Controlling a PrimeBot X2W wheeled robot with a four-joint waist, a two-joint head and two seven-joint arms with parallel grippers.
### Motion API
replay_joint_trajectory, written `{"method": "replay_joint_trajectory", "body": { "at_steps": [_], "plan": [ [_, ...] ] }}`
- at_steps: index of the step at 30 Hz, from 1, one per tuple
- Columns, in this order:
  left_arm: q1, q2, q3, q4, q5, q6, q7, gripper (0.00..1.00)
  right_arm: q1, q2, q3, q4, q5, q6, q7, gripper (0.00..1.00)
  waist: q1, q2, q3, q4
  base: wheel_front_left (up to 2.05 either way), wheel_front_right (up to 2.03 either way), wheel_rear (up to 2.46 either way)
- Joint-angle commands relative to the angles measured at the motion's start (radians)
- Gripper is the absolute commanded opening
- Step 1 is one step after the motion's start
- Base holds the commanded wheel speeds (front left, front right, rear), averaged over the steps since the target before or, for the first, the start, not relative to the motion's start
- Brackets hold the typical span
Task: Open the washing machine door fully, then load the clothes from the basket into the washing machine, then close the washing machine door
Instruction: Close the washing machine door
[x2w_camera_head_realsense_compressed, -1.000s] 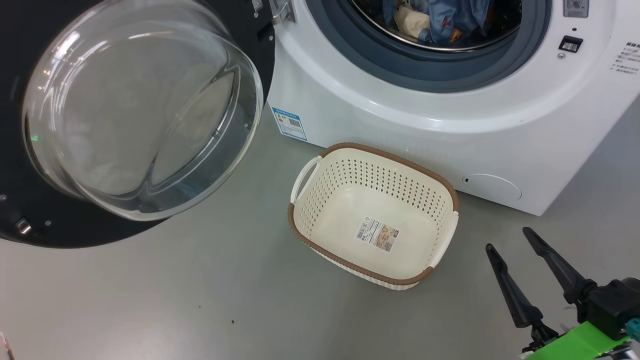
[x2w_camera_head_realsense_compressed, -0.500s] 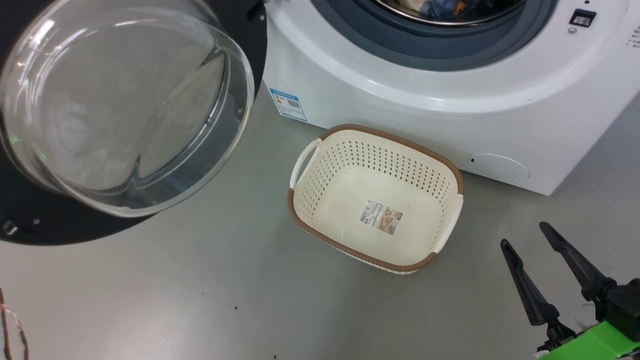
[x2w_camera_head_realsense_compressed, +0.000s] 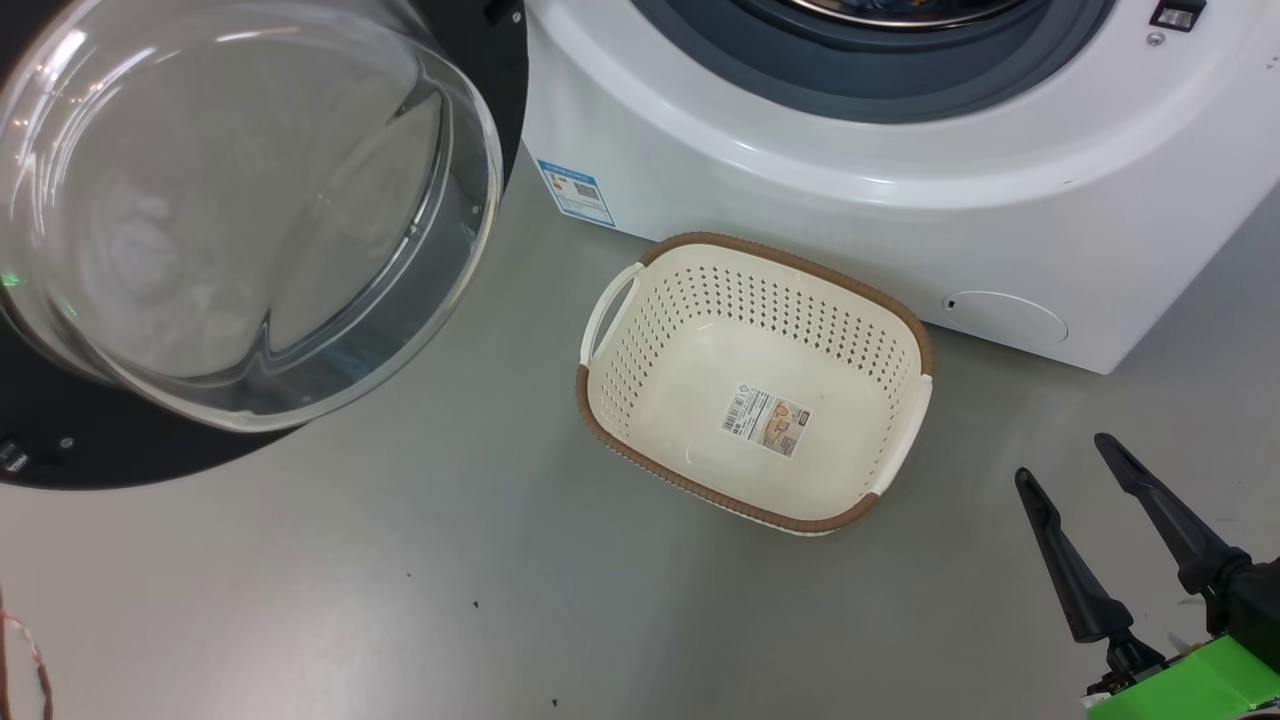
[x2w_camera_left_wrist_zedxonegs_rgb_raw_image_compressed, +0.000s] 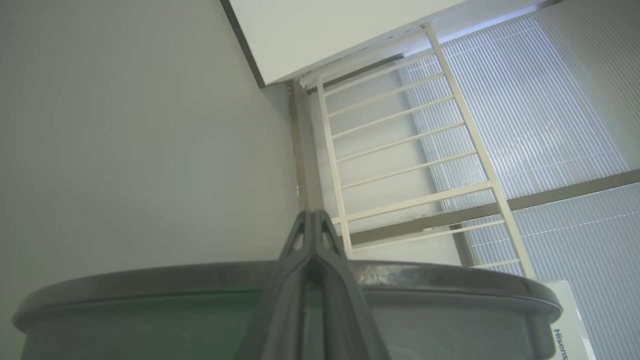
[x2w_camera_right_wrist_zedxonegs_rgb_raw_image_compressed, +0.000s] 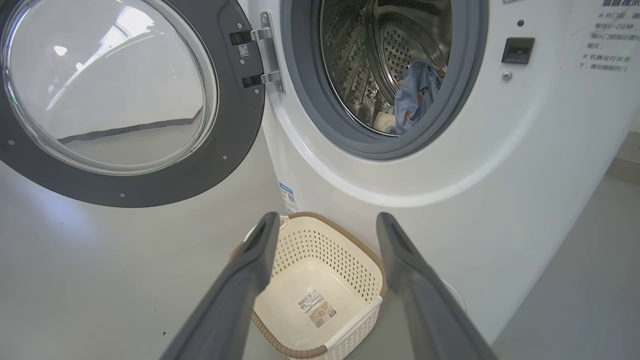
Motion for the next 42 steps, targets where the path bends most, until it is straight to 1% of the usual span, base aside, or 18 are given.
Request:
{"method": "replay_joint_trajectory", "body": {
  "at_steps": [1, 7, 12, 16, 21, 32, 38, 42],
  "plan": [
    [-0.014, 0.073, 0.011, -0.015, 0.018, -0.017, 0.022, 0.00, 0.008, -0.014, 0.021, -0.029, 0.006, 0.003, 0.003, 1.00, -0.0001, -0.0001, -0.001, 0.001, 0.00, 0.00, 0.00],
    [0.006, 0.094, -0.025, -0.037, 0.034, -0.040, 0.100, 0.00, 0.007, -0.015, 0.023, -0.027, 0.007, 0.003, 0.004, 1.00, -0.0001, -0.0001, -0.006, 0.006, 0.00, 0.00, 0.00],
    [0.029, 0.097, -0.034, -0.074, 0.019, -0.059, 0.170, 0.00, 0.011, -0.013, 0.025, -0.026, 0.009, 0.003, 0.004, 1.00, -0.0001, -0.0001, -0.012, 0.012, 0.00, 0.00, 0.00],
    [0.048, 0.104, -0.051, -0.100, 0.019, -0.063, 0.221, 0.00, 0.012, -0.014, 0.025, -0.027, 0.009, 0.003, 0.005, 1.00, -0.0001, -0.0001, -0.015, 0.014, 0.00, 0.00, 0.00],
    [0.074, 0.103, -0.055, -0.146, -0.006, -0.068, 0.290, 0.00, 0.008, -0.014, 0.028, -0.028, 0.012, 0.003, 0.007, 1.00, -0.0001, -0.0001, -0.015, 0.015, 0.00, 0.00, 0.00],
    [0.126, 0.103, -0.042, -0.243, -0.051, -0.070, 0.374, 0.00, -0.002, -0.014, 0.032, -0.030, 0.010, 0.003, 0.010, 1.00, -0.0001, -0.0001, -0.009, 0.016, 0.00, 0.00, 0.00],
    [0.152, 0.091, -0.027, -0.305, -0.088, -0.079, 0.418, 0.00, -0.003, -0.011, 0.023, -0.031, 0.007, 0.003, 0.004, 1.00, -0.0001, -0.0001, -0.009, 0.017, 0.00, 0.00, 0.00],
    [0.192, 0.083, -0.039, -0.361, -0.087, -0.086, 0.450, 0.00, -0.002, -0.003, 0.017, -0.027, -0.004, 0.003, -0.005, 1.00, -0.0001, -0.0001, -0.017, 0.018, 0.00, 0.00, 0.00]
  ]
}}
